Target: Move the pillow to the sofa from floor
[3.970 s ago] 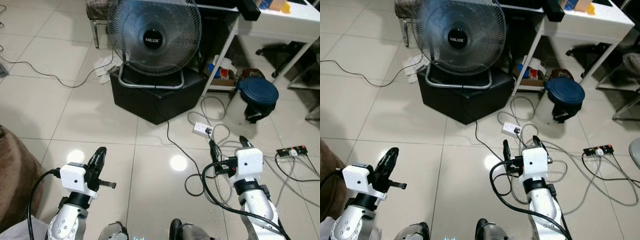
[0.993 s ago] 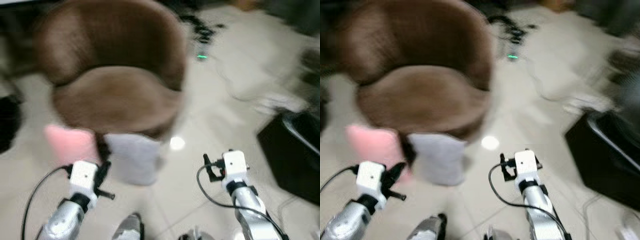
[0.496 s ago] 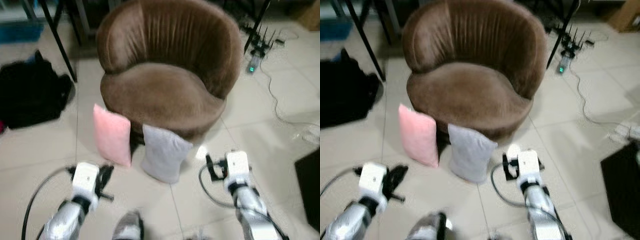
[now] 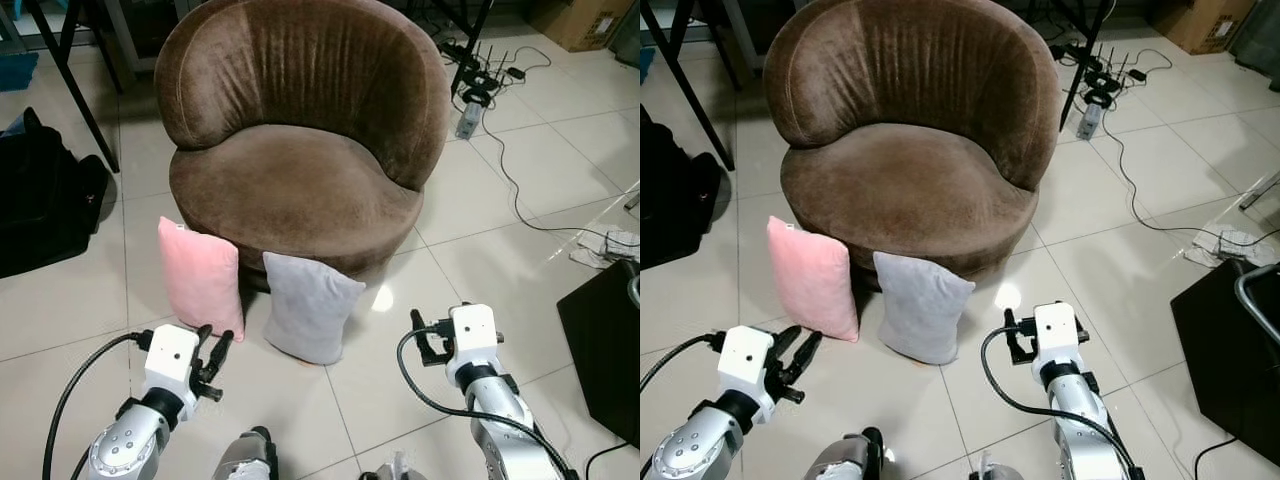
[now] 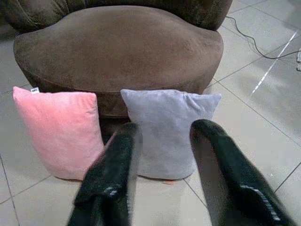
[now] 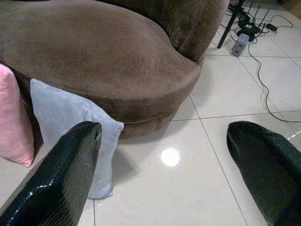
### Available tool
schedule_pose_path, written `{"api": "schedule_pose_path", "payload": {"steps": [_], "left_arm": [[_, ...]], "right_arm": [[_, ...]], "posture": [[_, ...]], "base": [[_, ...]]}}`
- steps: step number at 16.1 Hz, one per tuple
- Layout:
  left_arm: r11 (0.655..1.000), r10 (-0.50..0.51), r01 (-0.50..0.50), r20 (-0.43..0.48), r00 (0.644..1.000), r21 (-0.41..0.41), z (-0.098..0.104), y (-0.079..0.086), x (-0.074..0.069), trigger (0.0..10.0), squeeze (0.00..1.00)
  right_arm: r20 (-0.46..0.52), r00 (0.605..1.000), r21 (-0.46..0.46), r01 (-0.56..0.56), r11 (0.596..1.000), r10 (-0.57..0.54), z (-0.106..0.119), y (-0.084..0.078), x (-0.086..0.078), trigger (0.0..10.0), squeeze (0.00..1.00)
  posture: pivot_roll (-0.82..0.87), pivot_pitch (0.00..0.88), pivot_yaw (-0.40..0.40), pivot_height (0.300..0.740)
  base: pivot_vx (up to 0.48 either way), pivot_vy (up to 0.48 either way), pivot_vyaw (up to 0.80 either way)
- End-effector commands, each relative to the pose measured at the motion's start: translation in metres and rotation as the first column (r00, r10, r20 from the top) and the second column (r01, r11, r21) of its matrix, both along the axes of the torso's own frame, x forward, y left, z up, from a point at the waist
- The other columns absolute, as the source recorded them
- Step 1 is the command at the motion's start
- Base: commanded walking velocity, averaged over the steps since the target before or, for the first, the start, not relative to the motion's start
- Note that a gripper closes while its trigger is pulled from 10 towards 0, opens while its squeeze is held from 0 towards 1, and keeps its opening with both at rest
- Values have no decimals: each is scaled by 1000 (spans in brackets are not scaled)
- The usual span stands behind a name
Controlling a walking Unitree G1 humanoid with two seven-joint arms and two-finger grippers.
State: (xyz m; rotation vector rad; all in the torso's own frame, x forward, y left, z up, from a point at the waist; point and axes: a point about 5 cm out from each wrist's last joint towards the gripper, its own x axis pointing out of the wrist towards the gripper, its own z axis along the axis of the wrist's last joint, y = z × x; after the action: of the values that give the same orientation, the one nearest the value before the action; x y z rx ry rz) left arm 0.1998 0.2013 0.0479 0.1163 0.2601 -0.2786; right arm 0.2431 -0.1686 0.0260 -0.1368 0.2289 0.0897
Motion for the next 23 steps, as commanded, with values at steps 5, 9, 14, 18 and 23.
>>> {"api": "schedule_pose_path", "payload": {"steps": [5,9,14,18,23], "left_arm": [[999,-27,26,-19,999,-27,-2,-4,-3,10000,1000],[999,-27,28,24,999,-36,1,-6,-2,0,0],[1000,-15,15,43,999,-1,3,-4,-2,10000,1000],[1000,-27,27,-3,1000,4,-17,-38,47,10000,1000],[1000,-11,11,15,1000,21,-14,-39,49,10000,1000]], "right_arm": [[-28,999,-12,17,1000,-18,-4,-5,-3,10000,0],[-28,999,-13,18,1000,-18,-4,-4,-4,10000,0],[-28,999,-15,17,1000,-18,-3,-4,-4,10000,0],[-30,999,-18,16,1000,-16,-2,-4,-4,10000,0],[-30,999,-17,15,1000,-15,-1,-3,-3,10000,0]], "posture": [[77,170,-71,740],[76,172,-71,740],[78,176,-74,740],[76,177,-76,740],[79,180,-75,740]], "base": [[0,0,0],[0,0,0],[0,0,0],[0,0,0],[0,0,0]]}}
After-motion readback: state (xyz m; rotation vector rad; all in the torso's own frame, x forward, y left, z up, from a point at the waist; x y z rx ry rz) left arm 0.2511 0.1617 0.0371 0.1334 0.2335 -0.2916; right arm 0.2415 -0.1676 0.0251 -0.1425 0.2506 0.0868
